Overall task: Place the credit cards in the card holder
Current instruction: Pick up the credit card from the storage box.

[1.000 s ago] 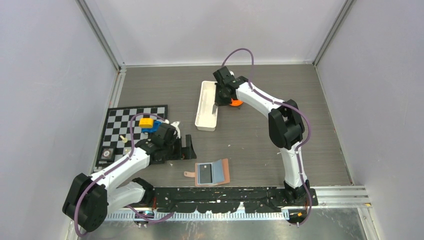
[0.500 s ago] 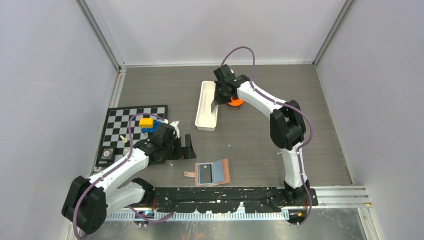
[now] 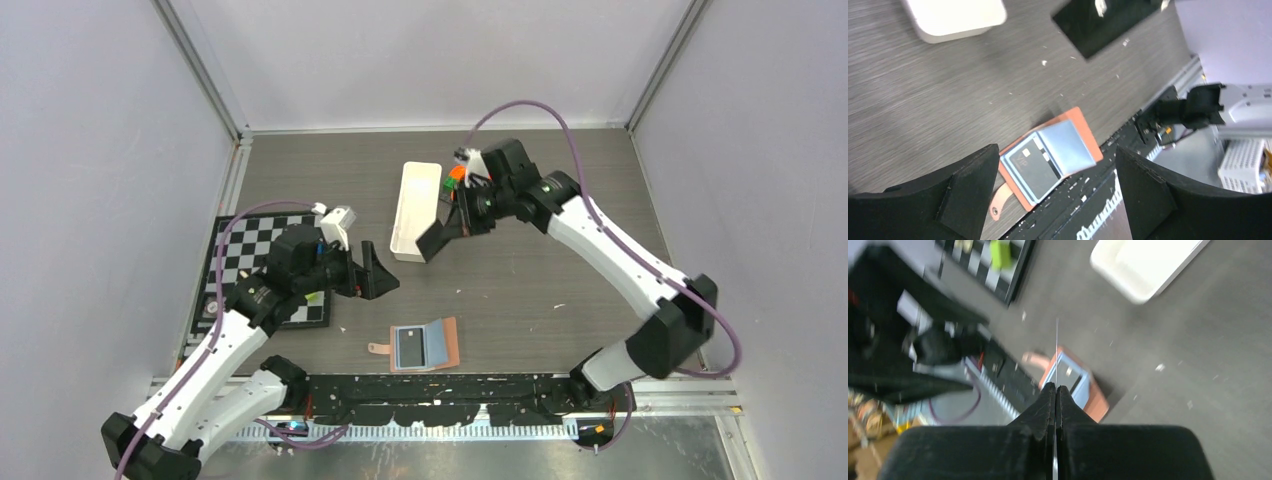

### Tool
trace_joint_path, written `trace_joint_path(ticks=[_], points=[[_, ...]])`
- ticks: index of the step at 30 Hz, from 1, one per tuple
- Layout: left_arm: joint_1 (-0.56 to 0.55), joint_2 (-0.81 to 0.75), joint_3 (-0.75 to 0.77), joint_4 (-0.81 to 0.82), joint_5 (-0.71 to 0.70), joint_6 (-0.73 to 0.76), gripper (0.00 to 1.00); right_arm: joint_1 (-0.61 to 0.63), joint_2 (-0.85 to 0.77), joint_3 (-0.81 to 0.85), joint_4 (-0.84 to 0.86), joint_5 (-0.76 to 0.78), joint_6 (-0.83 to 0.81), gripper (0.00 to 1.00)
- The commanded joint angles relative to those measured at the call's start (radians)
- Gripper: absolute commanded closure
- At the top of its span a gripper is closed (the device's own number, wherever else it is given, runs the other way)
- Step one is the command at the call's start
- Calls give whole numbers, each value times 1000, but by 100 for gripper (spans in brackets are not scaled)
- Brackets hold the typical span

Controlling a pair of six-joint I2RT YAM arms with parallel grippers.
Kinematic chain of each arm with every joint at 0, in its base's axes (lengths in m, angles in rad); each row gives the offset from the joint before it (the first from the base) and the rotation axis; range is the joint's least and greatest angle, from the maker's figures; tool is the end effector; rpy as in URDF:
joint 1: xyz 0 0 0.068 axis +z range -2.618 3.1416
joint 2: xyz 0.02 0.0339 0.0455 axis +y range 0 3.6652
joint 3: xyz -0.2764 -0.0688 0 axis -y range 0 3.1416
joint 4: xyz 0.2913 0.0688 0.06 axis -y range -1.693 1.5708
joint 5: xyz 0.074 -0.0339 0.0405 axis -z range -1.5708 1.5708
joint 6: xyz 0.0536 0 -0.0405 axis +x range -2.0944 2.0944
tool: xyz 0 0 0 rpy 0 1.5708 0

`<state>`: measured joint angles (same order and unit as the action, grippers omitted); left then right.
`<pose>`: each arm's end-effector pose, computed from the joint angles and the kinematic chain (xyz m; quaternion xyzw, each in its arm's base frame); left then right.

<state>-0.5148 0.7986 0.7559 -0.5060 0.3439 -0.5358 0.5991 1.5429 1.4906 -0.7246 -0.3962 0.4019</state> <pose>0.1886 -0.1275 0.2941 0.0747 0.8602 -0.3708 0.3421 0.3140 0.2395 0.3479 -0.1647 0.8923 0.3411 0.2455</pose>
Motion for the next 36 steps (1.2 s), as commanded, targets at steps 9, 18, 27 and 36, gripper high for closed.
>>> trace_joint_path(ticks=[9, 18, 27, 36], points=[[-233, 67, -4, 143, 387, 47, 17, 199, -334, -357, -48, -436, -89, 100], [-330, 94, -68, 300, 470, -54, 40, 229, -344, -369, -7, -498, -87, 100], [-330, 119, -97, 402, 481, -100, 80, 252, -309, -356, -21, -511, -106, 94], [-330, 41, -238, 275, 42, -178, 100, 238, -342, -444, -43, -77, 41, 37]])
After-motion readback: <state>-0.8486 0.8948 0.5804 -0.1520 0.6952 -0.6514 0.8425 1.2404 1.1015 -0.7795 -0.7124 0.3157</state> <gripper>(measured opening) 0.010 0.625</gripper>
